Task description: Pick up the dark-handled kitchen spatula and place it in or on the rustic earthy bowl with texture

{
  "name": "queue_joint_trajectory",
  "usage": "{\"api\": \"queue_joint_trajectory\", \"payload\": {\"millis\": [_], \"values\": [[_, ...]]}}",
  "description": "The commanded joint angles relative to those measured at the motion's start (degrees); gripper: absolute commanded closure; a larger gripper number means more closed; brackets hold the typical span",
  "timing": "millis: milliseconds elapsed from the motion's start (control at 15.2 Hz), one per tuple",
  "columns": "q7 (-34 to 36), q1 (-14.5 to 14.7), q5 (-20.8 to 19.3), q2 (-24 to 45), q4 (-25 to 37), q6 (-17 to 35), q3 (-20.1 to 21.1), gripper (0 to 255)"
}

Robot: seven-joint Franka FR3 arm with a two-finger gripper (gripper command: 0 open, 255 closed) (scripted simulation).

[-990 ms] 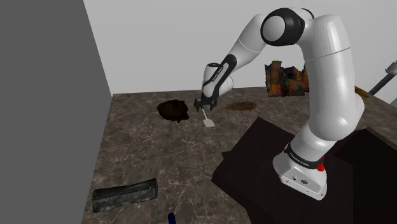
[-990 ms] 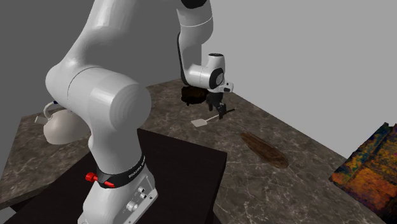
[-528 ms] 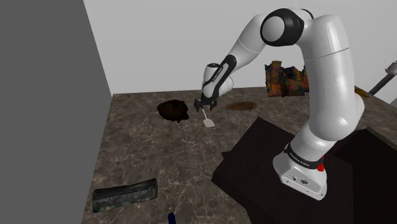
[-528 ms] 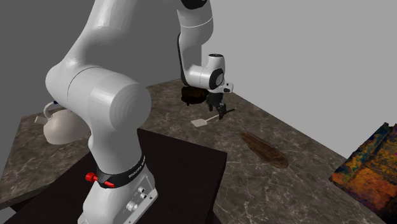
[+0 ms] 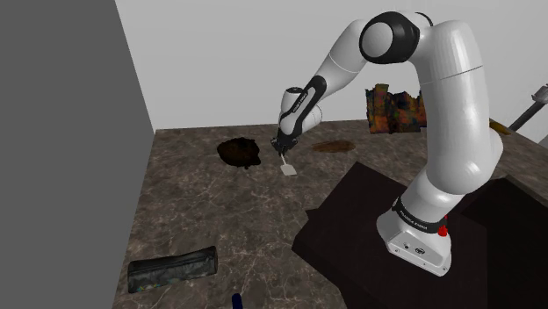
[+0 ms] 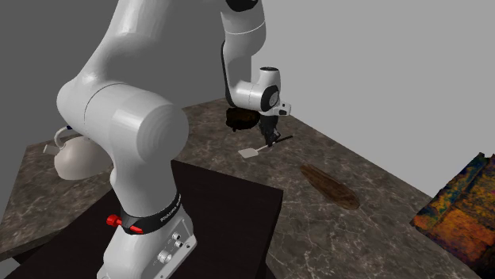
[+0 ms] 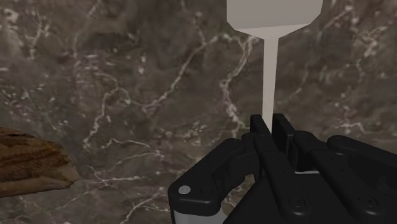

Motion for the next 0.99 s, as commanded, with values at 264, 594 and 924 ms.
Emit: {"api": "queue_joint_trajectory", "payload": {"millis": [264, 594, 924], "values": [[-0.1, -0.1, 0.0, -2.3, -0.9, -1.4, 0.1, 255], [-0.3, -0.2, 0.1, -6.1, -2.2, -3.9, 0.2, 255], [-0.4, -0.3, 0.2, -9.8, -3.2, -6.6, 0.3, 255]]}}
